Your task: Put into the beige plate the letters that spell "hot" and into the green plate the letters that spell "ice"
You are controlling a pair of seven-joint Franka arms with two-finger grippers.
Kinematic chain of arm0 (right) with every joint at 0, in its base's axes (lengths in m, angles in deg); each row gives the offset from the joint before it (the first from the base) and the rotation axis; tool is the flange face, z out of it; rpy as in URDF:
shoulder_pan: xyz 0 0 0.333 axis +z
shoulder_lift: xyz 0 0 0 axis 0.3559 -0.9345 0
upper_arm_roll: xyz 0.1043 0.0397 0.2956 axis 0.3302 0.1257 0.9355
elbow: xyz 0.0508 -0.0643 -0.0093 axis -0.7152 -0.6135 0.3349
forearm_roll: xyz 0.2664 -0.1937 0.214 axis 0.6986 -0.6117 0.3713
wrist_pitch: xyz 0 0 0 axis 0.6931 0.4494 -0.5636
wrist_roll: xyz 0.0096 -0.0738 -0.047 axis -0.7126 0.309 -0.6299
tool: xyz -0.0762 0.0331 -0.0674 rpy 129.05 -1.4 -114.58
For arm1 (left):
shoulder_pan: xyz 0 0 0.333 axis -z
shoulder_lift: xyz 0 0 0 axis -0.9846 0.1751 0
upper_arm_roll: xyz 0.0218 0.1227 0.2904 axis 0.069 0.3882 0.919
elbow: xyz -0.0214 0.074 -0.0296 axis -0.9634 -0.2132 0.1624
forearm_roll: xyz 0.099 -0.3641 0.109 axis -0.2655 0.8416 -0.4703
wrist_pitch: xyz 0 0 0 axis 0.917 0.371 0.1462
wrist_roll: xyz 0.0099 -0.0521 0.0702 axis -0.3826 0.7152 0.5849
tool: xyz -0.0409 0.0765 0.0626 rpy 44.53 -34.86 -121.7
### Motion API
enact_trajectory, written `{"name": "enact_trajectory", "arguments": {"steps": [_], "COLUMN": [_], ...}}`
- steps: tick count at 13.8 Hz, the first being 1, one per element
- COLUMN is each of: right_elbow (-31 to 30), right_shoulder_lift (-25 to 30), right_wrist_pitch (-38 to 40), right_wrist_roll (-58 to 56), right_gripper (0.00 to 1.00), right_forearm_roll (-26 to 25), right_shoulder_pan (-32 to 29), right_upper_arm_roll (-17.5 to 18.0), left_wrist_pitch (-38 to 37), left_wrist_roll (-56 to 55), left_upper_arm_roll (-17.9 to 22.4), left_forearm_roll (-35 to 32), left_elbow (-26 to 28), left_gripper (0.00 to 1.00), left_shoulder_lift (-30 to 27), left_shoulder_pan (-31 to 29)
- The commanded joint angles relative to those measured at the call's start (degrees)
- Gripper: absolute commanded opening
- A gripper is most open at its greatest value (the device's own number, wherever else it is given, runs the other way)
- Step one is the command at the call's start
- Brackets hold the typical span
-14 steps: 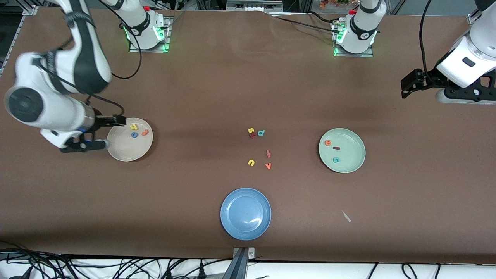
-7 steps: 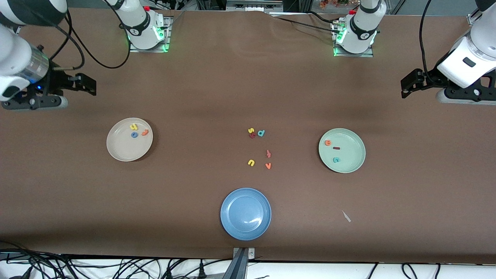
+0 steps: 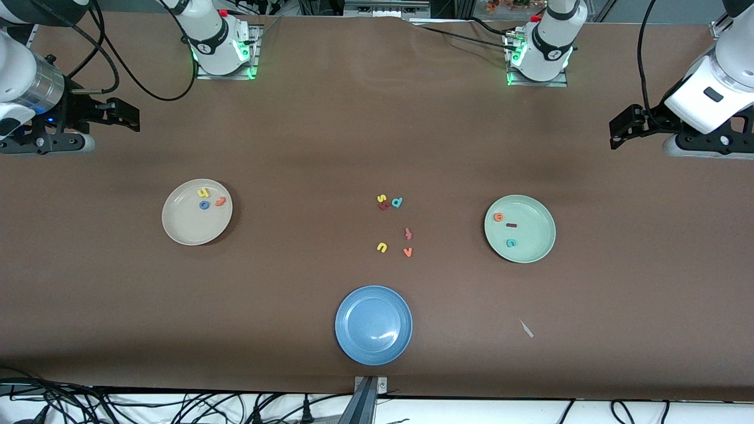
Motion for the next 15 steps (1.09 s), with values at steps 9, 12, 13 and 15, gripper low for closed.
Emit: {"name": "enact_trajectory", "arguments": {"steps": [9, 12, 13, 15], "right_elbow": [1.67, 1.49, 1.49, 1.49], "right_shoulder_lift": [-1.42, -1.42, -1.42, -1.42], "right_wrist_pitch": [1.69, 1.60, 1.60, 1.34], "right_wrist_roll": [1.14, 1.14, 1.14, 1.14], "right_gripper": [1.00, 1.00, 1.00, 1.00], "right_forearm_roll": [2.26, 2.35, 2.35, 2.44], "right_shoulder_pan": [0.35, 0.35, 0.35, 0.35], "right_upper_arm_roll": [-1.19, -1.19, -1.19, -1.11], "left_wrist_pitch": [-1.03, -1.03, -1.03, -1.03], "left_wrist_roll": [0.42, 0.42, 0.42, 0.42], "left_upper_arm_roll": [0.27, 0.27, 0.27, 0.27], "left_forearm_roll": [1.02, 1.02, 1.02, 1.02], "left_elbow": [-1.33, -1.33, -1.33, -1.33], "left_gripper": [1.00, 1.00, 1.00, 1.00], "left_shoulder_lift": [0.47, 0.47, 0.47, 0.47], "left_shoulder_pan": [-0.04, -0.04, -0.04, -0.04]}}
